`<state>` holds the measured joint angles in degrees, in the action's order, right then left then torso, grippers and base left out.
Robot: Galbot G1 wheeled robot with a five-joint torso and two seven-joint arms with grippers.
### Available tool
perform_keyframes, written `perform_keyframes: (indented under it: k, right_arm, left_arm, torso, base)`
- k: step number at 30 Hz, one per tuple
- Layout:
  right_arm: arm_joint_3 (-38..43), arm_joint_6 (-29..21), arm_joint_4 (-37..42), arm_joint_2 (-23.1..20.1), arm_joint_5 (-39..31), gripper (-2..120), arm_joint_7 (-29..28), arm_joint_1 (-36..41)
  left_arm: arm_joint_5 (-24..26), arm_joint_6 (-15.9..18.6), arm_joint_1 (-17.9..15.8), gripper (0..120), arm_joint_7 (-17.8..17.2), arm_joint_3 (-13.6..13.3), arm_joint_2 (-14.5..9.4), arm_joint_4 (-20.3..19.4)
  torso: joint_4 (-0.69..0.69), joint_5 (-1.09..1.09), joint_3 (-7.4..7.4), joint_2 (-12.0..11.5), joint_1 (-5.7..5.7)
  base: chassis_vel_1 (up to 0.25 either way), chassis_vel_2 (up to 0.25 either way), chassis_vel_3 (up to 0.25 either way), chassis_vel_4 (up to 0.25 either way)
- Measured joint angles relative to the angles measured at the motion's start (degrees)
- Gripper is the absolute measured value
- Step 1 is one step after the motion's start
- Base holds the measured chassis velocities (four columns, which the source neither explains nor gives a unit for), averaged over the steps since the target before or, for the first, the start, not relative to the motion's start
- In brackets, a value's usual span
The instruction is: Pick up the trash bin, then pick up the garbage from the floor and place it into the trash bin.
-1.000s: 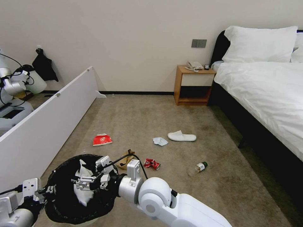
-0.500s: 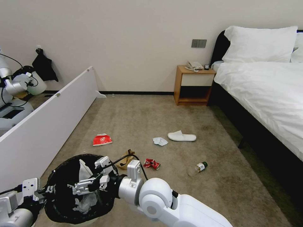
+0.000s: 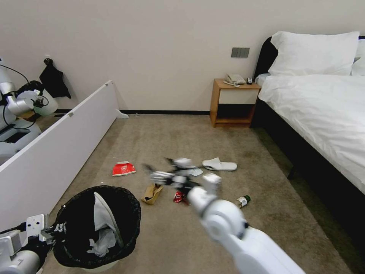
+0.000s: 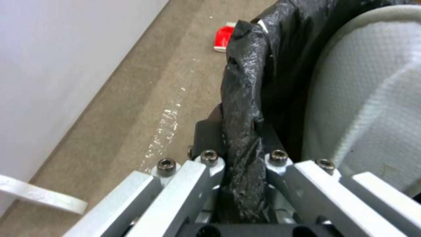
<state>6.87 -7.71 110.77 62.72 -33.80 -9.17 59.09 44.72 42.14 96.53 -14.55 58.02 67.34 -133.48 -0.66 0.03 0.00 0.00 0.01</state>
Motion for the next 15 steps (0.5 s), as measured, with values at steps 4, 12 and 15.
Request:
perform_keyframes:
  k: [4, 12, 15]
  right_arm:
    - [14.2, 0.7, 4.0, 0.5, 5.8, 100, -0.3, 12.6]
    - [35.9, 6.8, 12.2, 9.3, 22.1, 100, 1.9, 35.0]
    - [39.8, 9.7, 14.5, 12.8, 25.3, 100, 3.1, 41.2]
  left_arm:
    - [-0.3, 0.0, 0.4, 4, 0.8, 0.2, 0.6, 0.1]
    - [-0.5, 0.0, 1.5, 4, 1.7, 0.4, 1.4, 0.8]
    - [-0.7, 0.0, 1.8, 4, 1.7, 0.4, 0.9, 1.2]
  torso:
    - [0.02, 0.00, 0.00, 0.0, 0.00]
    - [-0.01, -0.03, 0.00, 0.0, 0.00]
    - [0.01, -0.04, -0.01, 0.0, -0.01]
  base:
    - [0.000, 0.000, 0.000, 0.000]
    - [0.000, 0.000, 0.000, 0.000]
    - [0.000, 0.000, 0.000, 0.000]
